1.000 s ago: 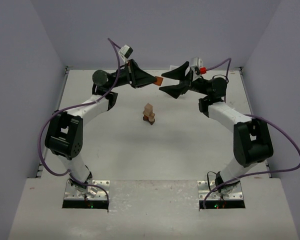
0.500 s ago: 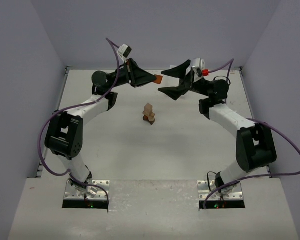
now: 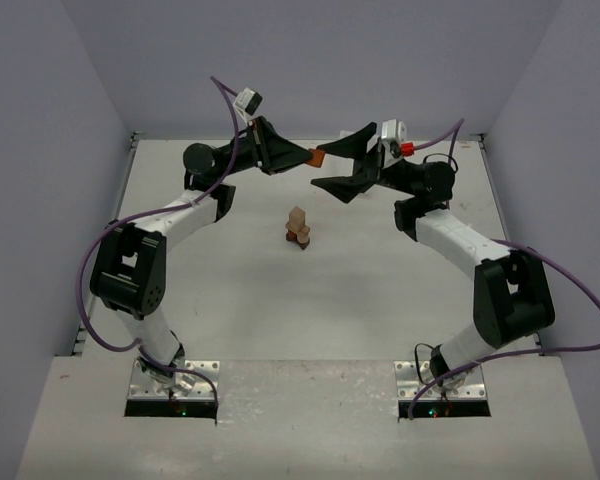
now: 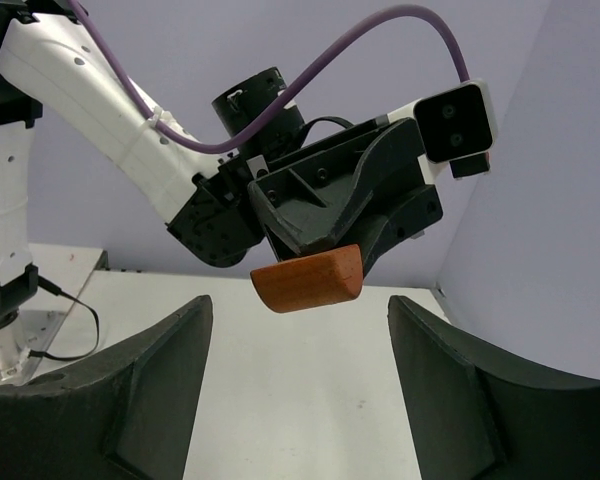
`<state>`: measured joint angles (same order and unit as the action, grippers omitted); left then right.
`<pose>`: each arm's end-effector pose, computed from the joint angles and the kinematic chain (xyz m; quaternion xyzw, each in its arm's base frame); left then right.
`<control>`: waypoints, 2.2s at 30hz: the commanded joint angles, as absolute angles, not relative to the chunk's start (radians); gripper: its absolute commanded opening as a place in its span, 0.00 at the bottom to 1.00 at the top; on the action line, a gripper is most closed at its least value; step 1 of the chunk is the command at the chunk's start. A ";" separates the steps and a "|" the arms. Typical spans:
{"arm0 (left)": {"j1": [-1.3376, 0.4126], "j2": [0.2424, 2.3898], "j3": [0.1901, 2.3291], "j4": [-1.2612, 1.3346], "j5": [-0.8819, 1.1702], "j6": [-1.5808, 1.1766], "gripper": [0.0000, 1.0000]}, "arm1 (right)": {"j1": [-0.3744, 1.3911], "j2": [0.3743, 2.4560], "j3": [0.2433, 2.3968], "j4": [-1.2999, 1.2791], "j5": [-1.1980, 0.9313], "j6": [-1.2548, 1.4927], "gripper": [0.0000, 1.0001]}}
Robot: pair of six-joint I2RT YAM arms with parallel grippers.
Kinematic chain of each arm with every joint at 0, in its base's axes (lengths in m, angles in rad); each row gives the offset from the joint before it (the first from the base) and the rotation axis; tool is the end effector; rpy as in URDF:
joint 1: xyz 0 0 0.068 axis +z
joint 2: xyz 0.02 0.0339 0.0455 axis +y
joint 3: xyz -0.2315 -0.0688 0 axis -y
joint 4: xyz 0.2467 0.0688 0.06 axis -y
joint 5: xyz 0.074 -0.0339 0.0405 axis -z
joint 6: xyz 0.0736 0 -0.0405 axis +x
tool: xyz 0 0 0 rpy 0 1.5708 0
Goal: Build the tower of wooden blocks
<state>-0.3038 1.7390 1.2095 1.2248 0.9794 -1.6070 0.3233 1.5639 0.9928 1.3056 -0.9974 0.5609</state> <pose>0.3542 -0.1751 0.3426 0.1119 0.5558 -0.7677 0.2986 0.3055 0.1676 0.3385 -0.3917 0.4059 0.5189 0.6423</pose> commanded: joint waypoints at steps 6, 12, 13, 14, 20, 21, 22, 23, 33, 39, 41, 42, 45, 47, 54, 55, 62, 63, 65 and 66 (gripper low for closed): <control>-0.295 1.748 1.200 1.306 0.963 -1.624 0.00 | 0.334 1.538 1.012 1.633 -0.977 0.528 0.69; -0.295 1.747 1.197 1.311 0.965 -1.629 0.00 | 0.334 1.531 1.012 1.622 -0.962 0.493 0.68; -0.295 1.747 1.197 1.309 0.964 -1.629 0.00 | 0.334 1.531 1.015 1.615 -0.965 0.487 0.67; -0.295 1.747 1.197 1.308 0.963 -1.629 0.00 | 0.334 1.529 1.017 1.612 -0.965 0.485 0.66; -0.296 1.749 1.199 1.305 0.965 -1.629 0.00 | 0.336 1.528 1.011 1.612 -0.959 0.479 0.58; -0.296 1.748 1.200 1.304 0.965 -1.627 0.00 | 0.336 1.527 1.012 1.611 -0.960 0.477 0.58; -0.296 1.747 1.200 1.304 0.965 -1.626 0.00 | 0.336 1.527 1.012 1.610 -0.959 0.476 0.58; -0.296 1.747 1.200 1.299 0.965 -1.624 0.00 | 0.337 1.528 1.013 1.610 -0.959 0.476 0.58; -0.296 1.739 1.193 1.306 0.968 -1.626 0.00 | 0.339 1.531 1.025 1.606 -0.961 0.468 0.43; -0.296 1.741 1.201 1.270 0.980 -1.607 0.00 | 0.341 1.532 1.028 1.606 -0.966 0.477 0.25; -0.296 1.738 1.205 1.236 0.985 -1.588 0.00 | 0.339 1.530 1.023 1.602 -0.965 0.474 0.22; -0.296 1.736 1.207 1.211 0.986 -1.571 0.00 | 0.339 1.526 1.022 1.596 -0.971 0.472 0.19; -0.296 1.731 1.217 1.165 0.994 -1.546 0.00 | 0.339 1.519 1.020 1.581 -0.990 0.470 0.14; -0.296 1.728 1.225 1.123 0.999 -1.519 0.11 | 0.339 1.508 1.021 1.532 -0.997 0.462 0.12; -0.264 1.677 1.230 0.975 0.967 -1.389 0.54 | 0.330 1.379 1.011 0.987 -0.988 0.278 0.09; -0.255 1.669 1.231 0.965 0.965 -1.380 0.58 | 0.330 1.354 1.029 0.836 -0.954 0.232 0.08; -0.176 1.577 1.239 0.673 0.889 -1.149 0.73 | 0.328 1.398 1.487 -0.332 -0.682 -0.081 0.11; -0.164 1.556 1.245 0.590 0.859 -1.088 0.74 | 0.327 1.423 1.562 -0.412 -0.644 -0.087 0.11; -0.151 1.516 1.260 0.445 0.782 -0.979 0.79 | 0.328 1.477 1.660 -0.602 -0.572 -0.121 0.11; -0.146 1.494 1.267 0.358 0.732 -0.913 0.81 | 0.328 1.498 1.714 -0.680 -0.550 -0.129 0.11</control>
